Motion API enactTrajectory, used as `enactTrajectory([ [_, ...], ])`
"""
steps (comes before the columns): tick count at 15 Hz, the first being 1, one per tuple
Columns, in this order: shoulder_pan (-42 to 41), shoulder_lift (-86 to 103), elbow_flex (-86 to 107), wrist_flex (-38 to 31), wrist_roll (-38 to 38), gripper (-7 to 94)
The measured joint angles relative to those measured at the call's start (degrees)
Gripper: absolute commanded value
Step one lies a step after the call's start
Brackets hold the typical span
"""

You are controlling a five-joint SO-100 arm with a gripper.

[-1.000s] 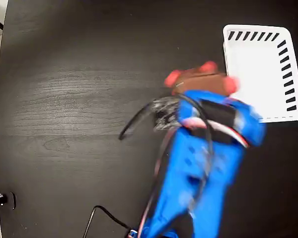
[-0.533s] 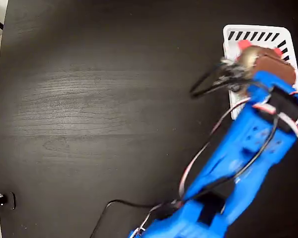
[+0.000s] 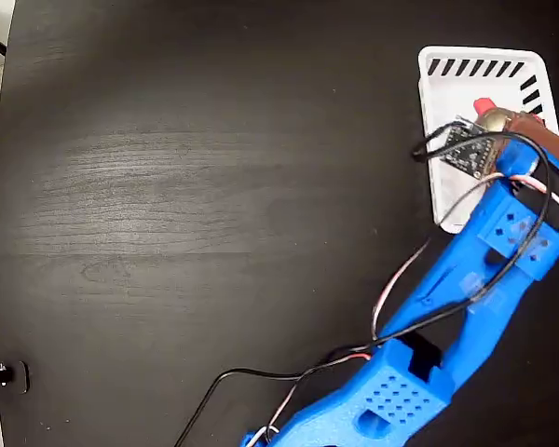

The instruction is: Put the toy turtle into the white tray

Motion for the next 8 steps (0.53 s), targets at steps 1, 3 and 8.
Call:
enactTrajectory([
  [1,-0.1,-0.9,-0.3,0.0,0.0,18],
  [3,-0.9,-1.7,-1.3,0.0,-1.0,47],
  [8,-1.1,-3.9,-1.8,0.2,-2.0,53],
])
